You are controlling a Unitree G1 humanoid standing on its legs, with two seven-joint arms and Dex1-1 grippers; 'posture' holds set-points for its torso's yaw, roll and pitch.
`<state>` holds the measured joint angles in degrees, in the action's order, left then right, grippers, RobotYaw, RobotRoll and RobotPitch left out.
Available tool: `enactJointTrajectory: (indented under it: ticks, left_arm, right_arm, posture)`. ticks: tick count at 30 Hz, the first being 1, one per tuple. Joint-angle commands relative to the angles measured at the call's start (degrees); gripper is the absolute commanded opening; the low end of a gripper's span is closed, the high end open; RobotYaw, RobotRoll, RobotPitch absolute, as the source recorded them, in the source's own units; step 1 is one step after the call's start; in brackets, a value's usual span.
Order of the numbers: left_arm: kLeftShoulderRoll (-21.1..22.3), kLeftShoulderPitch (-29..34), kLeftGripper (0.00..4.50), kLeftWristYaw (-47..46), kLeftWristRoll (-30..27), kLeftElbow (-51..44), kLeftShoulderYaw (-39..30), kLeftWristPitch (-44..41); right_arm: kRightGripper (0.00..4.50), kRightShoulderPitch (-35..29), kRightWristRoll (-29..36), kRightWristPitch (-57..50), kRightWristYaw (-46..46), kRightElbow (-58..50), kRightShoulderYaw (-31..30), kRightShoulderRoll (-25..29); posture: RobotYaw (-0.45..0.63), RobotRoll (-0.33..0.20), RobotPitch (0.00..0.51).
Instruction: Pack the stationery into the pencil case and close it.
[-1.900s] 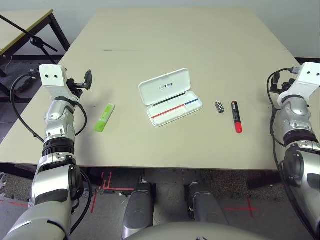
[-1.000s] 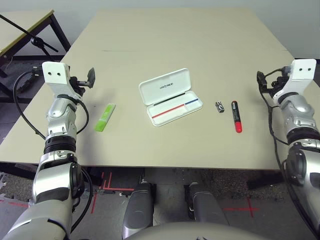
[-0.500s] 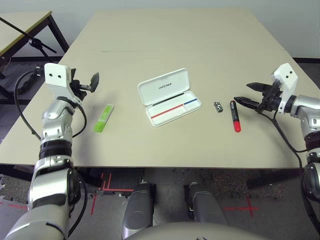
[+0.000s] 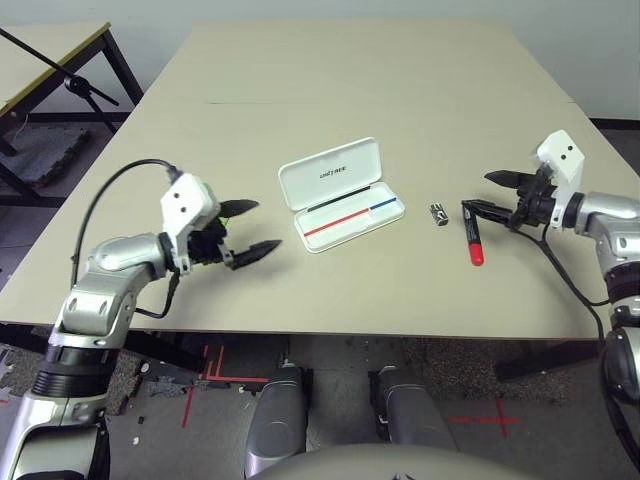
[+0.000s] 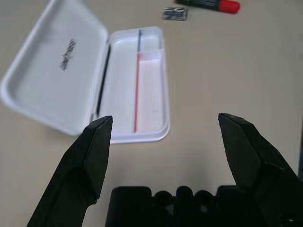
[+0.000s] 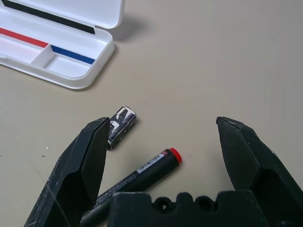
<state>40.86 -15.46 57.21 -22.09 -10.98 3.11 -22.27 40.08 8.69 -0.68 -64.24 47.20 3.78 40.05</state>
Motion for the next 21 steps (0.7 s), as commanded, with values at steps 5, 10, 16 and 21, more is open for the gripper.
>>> enactJointTrajectory:
  ticks: [5, 10, 16, 21]
  left_arm:
    - [-3.15, -5.67, 4.49, -0.04, 4.97, 1.64, 7.72, -0.18]
    - [-5.28, -8.61, 4.49, 0.10, 8.97, 4.05, 12.51, -0.20]
    - [-7.19, -10.96, 4.49, 0.34, 12.65, 8.15, 16.21, 0.75]
    - [-9.66, -14.05, 4.49, -0.45, 15.10, 13.54, 16.88, 1.89]
  right_arm:
    - [4.50, 0.52, -0.39, -1.26, -3.84, -0.19, -1.97, -0.12]
    - [4.50, -0.40, -0.14, -2.80, -6.34, -1.82, -2.44, -0.10]
    - [4.50, -1.44, 0.06, -3.90, -7.85, -3.65, -2.70, 0.20]
    - [4.50, -2.71, 0.58, -5.91, -9.19, -6.84, -2.92, 0.26]
  posture:
    - [0.10, 0.000, 0.055]
    - [0.10, 0.000, 0.052]
    - [0.09, 0.000, 0.060]
    - [0.08, 0.000, 0.060]
